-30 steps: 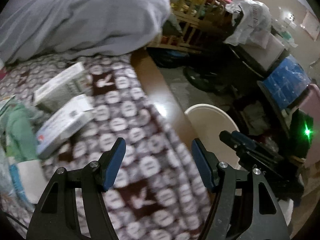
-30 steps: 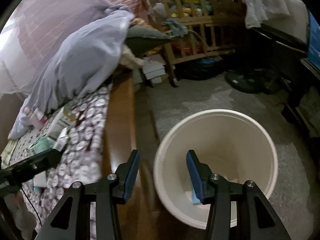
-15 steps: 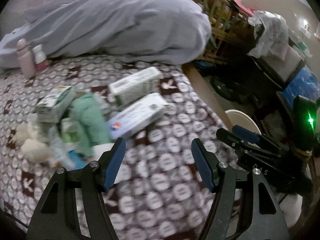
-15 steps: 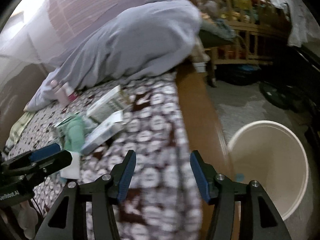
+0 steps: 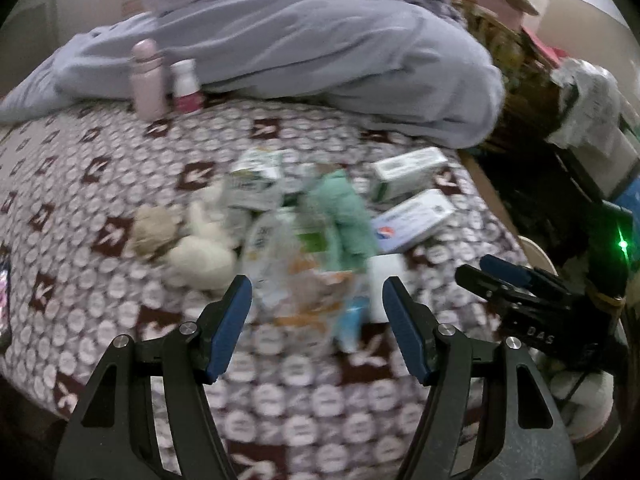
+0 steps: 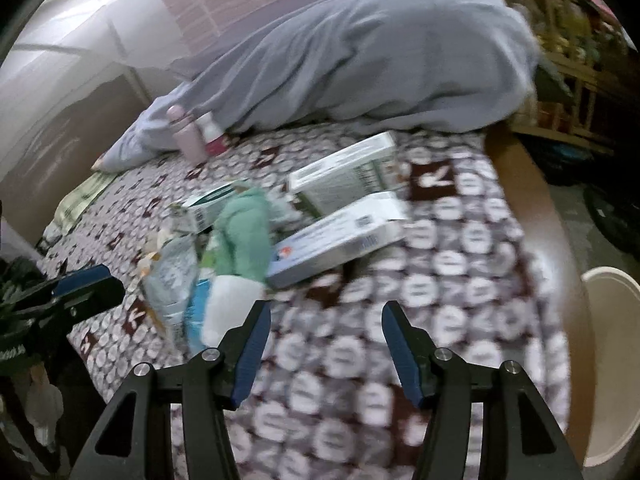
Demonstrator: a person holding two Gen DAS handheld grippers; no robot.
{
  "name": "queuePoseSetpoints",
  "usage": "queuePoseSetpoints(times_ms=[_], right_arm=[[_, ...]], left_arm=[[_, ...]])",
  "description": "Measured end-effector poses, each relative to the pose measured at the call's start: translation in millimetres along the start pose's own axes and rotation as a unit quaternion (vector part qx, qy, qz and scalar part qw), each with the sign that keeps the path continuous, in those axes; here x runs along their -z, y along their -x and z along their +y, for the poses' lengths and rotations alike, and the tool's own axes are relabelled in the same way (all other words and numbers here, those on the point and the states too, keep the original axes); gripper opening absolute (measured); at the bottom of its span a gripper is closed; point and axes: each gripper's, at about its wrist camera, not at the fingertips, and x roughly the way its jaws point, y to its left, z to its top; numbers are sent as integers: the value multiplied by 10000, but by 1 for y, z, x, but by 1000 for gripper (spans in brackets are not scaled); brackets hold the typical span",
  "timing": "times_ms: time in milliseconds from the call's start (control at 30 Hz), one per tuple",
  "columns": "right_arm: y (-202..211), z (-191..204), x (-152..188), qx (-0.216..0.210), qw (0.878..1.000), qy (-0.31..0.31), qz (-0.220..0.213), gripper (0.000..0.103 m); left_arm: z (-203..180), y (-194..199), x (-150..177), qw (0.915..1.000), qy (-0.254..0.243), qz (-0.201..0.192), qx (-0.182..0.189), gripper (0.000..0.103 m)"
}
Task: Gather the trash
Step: 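Grasp the white rabbit plush with the left gripper while the right gripper grasps white tissue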
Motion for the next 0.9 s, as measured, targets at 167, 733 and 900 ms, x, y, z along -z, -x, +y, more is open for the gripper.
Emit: queuePoseSetpoints(times_ms=[167,733,900], right_arm=[[-22,20,-2,-331,9992,98,215,56],[-56,49,-1,-923,9943,245,484,34],[-39,43,-9,-873,9955,188,317,34]], left_arm=[[34,2,4,9993,360,44,-130,67],[105,-52,-1,9950,979,157,-114,67],[112,-92,-16,9934,1089,342,80,67]])
